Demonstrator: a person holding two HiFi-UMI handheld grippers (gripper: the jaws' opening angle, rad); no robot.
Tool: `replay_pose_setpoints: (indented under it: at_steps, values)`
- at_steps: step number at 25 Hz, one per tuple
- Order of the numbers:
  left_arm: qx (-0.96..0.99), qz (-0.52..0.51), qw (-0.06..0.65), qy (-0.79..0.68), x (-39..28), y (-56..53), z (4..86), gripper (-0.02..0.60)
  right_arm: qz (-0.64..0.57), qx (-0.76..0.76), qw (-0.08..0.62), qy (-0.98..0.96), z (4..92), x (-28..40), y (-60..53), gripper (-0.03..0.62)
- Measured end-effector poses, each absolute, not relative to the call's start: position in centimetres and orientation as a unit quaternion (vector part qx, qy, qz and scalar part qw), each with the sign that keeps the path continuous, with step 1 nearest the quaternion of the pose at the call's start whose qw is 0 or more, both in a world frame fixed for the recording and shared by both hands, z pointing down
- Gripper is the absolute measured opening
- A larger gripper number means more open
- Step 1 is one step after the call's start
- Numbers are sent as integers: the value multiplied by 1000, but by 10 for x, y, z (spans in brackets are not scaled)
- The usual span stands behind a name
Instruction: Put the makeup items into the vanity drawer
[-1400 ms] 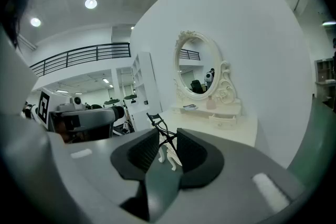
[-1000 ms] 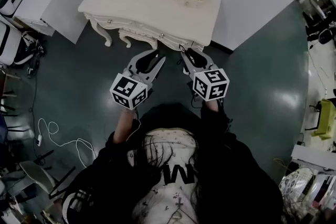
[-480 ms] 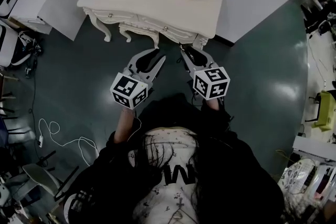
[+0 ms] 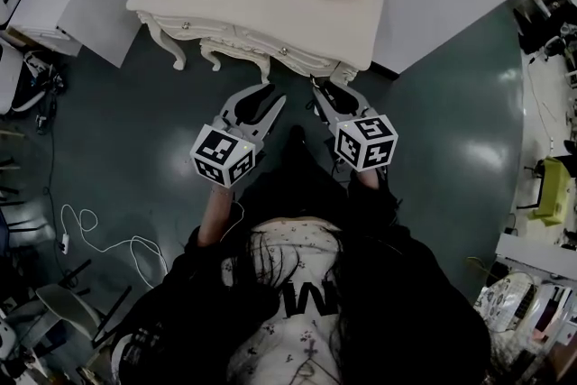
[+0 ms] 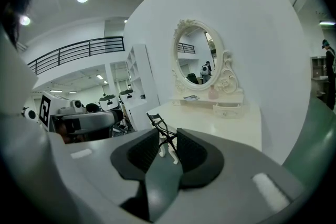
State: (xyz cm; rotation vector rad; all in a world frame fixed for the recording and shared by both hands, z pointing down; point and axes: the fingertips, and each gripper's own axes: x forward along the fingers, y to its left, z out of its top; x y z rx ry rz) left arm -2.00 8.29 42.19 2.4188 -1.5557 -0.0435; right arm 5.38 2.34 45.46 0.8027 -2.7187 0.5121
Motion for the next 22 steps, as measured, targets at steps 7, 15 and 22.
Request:
replay_pose_setpoints:
  at_steps: [7,15,22]
  values:
    - [825,-6,141,-547,-44,41,432,109,187,261,132,-938,465,32,-19,114]
    - [822,-2,142,-552,-54,-46,428,109,190,255,143,-937,468,23,-110,114]
    - [821,9,144,-553,-54,-109,429,109,198,253,140,-936,472,21,-177,114]
